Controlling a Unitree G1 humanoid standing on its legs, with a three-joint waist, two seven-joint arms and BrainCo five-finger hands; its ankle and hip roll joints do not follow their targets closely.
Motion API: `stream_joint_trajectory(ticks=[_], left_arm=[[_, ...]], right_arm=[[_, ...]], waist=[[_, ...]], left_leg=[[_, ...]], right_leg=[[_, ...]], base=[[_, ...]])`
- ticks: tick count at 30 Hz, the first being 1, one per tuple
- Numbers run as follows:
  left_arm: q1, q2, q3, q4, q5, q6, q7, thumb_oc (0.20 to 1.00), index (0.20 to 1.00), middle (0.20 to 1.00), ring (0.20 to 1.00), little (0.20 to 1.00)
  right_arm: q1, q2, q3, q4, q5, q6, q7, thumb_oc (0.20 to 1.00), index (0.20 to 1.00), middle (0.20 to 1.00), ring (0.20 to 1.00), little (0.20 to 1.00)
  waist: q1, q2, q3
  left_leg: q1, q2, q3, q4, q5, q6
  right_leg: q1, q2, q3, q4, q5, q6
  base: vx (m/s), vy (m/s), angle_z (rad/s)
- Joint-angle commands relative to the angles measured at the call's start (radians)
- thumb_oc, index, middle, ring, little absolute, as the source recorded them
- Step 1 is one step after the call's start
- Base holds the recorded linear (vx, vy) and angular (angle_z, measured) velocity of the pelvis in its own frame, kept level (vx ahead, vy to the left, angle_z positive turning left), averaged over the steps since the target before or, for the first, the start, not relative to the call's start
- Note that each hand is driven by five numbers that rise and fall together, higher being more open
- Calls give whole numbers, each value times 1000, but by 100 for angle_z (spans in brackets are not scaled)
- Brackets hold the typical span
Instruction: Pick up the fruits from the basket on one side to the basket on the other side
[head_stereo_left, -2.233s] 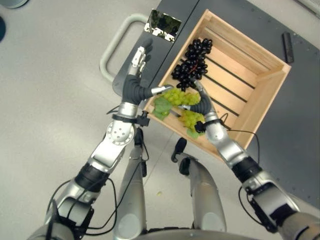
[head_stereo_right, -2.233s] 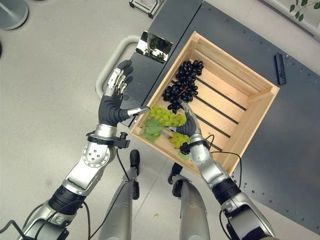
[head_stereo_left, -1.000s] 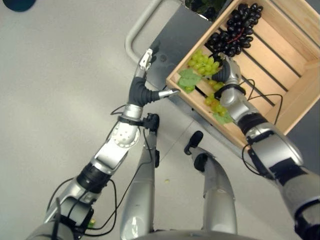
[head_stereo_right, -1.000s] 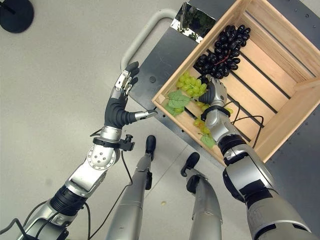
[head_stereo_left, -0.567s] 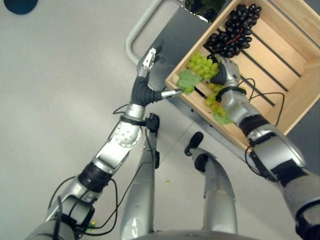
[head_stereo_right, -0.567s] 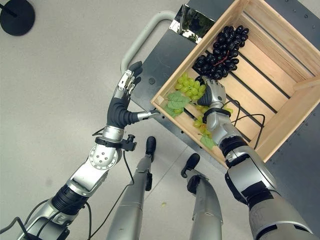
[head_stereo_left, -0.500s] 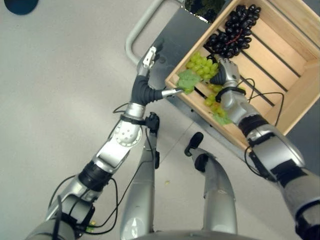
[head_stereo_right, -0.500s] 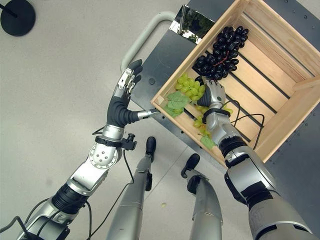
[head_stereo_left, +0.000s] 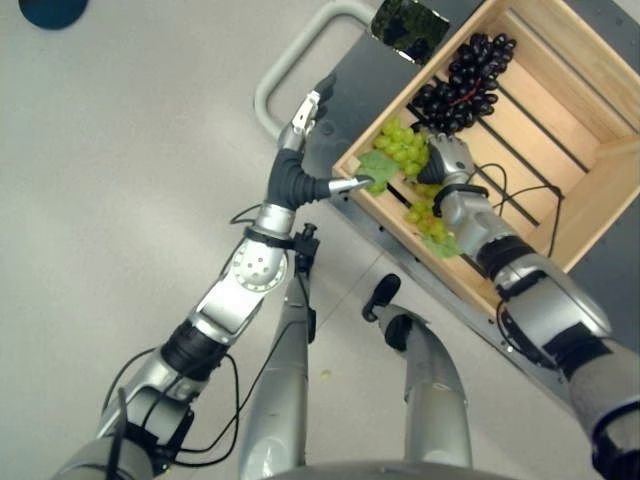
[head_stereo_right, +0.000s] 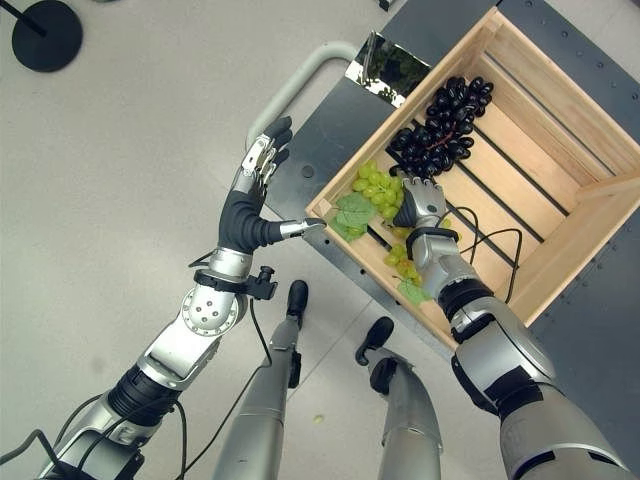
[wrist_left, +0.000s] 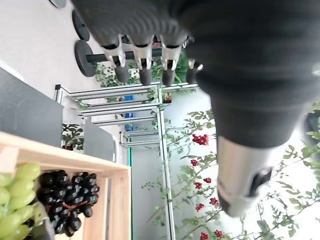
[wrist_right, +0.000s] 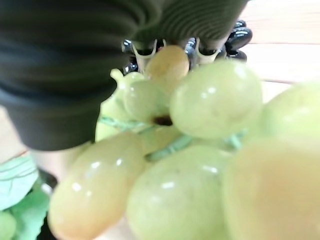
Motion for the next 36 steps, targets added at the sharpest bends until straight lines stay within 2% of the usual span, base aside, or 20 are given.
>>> stream_joint_trajectory(ticks=[1, 7, 15, 29, 36], left_arm=[[-77, 2, 1, -66, 36, -40, -10, 1000, 1000, 1000, 1000, 1000], [-80, 4, -3, -70, 29, -41, -15, 1000, 1000, 1000, 1000, 1000], [-80, 0, -11, -95, 0, -44, -11, 1000, 1000, 1000, 1000, 1000], [-73, -1, -16, -114, -12, -44, 7, 1000, 1000, 1000, 1000, 1000], [-62, 0, -13, -125, -25, -55, 12, 1000, 1000, 1000, 1000, 1000]], right_arm=[[115, 161, 101, 97, -4, -16, 209, 1000, 1000, 1000, 1000, 1000], [137, 175, 78, 128, 0, -5, 196, 1000, 1000, 1000, 1000, 1000], [113, 163, -16, 217, 79, 23, 135, 1000, 1000, 1000, 1000, 1000], [76, 45, -67, 263, 130, 42, 119, 1000, 1000, 1000, 1000, 1000], [52, -6, -94, 286, 173, 39, 110, 1000, 1000, 1000, 1000, 1000]], waist=[[65, -16, 92], [74, -15, 92], [101, 20, 92], [148, 65, 92], [164, 87, 92]], left_leg=[[18, -49, 31, 88, -147, 15], [30, -53, 20, 88, -145, 15], [-22, -62, 11, 117, -150, 18], [-179, -90, -34, 221, -171, 22], [-233, -102, -39, 256, -177, 24]], right_leg=[[89, -38, 12, -193, 125, 185], [111, -40, -2, -197, 126, 187], [69, -42, -9, -169, 110, 182], [-57, -76, -58, -39, 55, 189], [-112, -93, -59, 14, 33, 186]], base=[[-23, -2, 13], [-6, 5, 7], [-3, 19, 3], [16, 7, 7], [27, 18, 18]])
